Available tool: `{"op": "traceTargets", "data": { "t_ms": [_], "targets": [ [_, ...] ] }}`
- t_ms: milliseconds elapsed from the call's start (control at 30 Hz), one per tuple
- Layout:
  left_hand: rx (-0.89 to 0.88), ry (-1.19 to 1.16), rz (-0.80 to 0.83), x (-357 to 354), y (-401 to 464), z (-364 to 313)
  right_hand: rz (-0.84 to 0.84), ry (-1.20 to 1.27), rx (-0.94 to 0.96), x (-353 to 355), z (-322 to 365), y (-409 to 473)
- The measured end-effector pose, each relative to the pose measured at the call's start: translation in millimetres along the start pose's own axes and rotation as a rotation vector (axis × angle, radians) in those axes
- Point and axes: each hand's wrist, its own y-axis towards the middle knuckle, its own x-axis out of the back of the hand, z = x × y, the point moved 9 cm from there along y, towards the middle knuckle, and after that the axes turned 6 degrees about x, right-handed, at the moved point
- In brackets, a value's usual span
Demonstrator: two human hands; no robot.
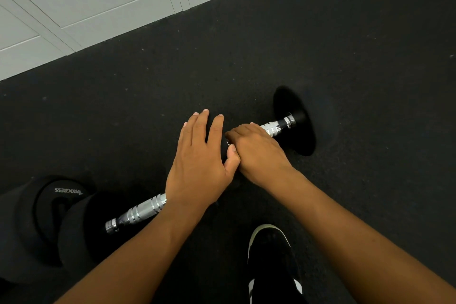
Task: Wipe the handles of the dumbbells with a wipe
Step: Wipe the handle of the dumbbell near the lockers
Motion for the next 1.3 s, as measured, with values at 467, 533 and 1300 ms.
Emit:
{"op": "traceTargets", "data": {
  "t_ms": [467, 533, 1300],
  "targets": [
    [0.001, -0.016, -0.012, 2.4, -1.3, -0.9, -0.059, 0.083, -0.057, 4.0, -4.6, -26.9],
    [-0.005, -0.004, -0.003, 0.9, -1.2, -1.1, -0.05, 0.08, -0.028, 4.0, -8.0, -25.3],
    [-0.001, -0.017, -0.021, 1.1, -1.0, 0.3, -0.327, 0.149, -0.325, -1.2, -59.4, -43.1]
  ]
}}
